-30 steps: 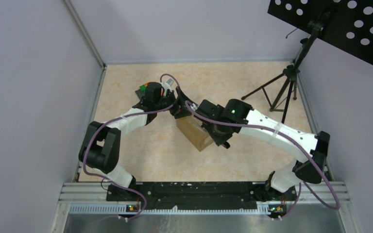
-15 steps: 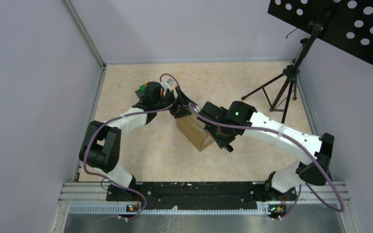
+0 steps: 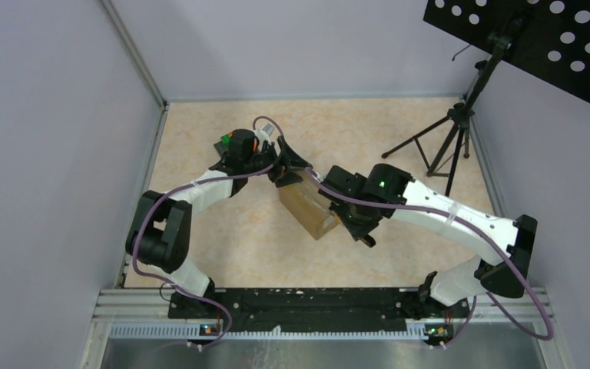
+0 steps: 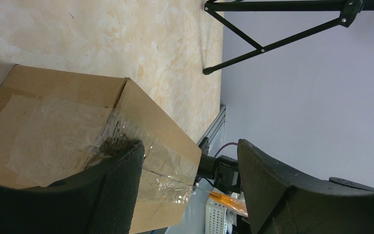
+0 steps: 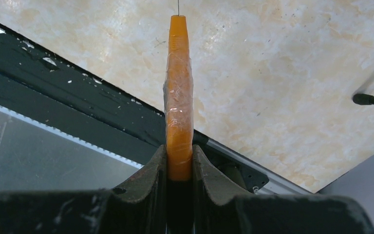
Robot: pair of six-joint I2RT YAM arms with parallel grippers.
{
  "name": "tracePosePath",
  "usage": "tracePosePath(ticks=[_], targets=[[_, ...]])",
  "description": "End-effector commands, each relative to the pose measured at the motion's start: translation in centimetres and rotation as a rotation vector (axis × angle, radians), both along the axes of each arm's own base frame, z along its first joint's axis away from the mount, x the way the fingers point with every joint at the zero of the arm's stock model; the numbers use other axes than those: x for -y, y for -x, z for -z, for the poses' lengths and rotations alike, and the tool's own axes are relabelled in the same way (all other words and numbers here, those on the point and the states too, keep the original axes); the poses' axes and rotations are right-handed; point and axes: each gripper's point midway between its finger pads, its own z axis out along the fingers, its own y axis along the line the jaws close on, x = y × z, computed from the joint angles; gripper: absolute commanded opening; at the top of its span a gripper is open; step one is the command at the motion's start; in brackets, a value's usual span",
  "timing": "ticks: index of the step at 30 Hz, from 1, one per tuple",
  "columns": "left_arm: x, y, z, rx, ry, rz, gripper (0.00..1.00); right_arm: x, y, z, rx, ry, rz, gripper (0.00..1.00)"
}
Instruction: Unpack the express box
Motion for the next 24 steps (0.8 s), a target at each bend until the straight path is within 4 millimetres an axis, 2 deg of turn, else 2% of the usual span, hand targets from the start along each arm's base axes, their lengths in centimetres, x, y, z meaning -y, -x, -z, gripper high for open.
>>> tracePosePath(ticks=[1,11,14,20,24], targets=[[-2.6,-1.5,5.4,-0.058,-0.162,-0.116,0.76,2.7,2.0,-0.3,-0.043,0.059,0.007,0.00],[-2.6,-1.6,5.2,-0.053,-0.159,-0.116,0.76,2.9,1.9,-0.5,-0.030,0.050,0.022,0.00],[-2.5,-1.5,5.0,-0.048,-0.155,-0.109,0.76,2.7,1.6,-1.2,-0.006,0.027,0.032,0.00],[-1.8,-1.7,3.3,-0.004,-0.145,-0.081,0.76,2.1,0.2,-3.4,0.078,-0.033,0.083,0.00],[-0.8,-2.0,0.7,0.057,-0.124,-0.041,0.77,2.5,-1.3,-4.1,0.154,-0.035,0.154,0.00]])
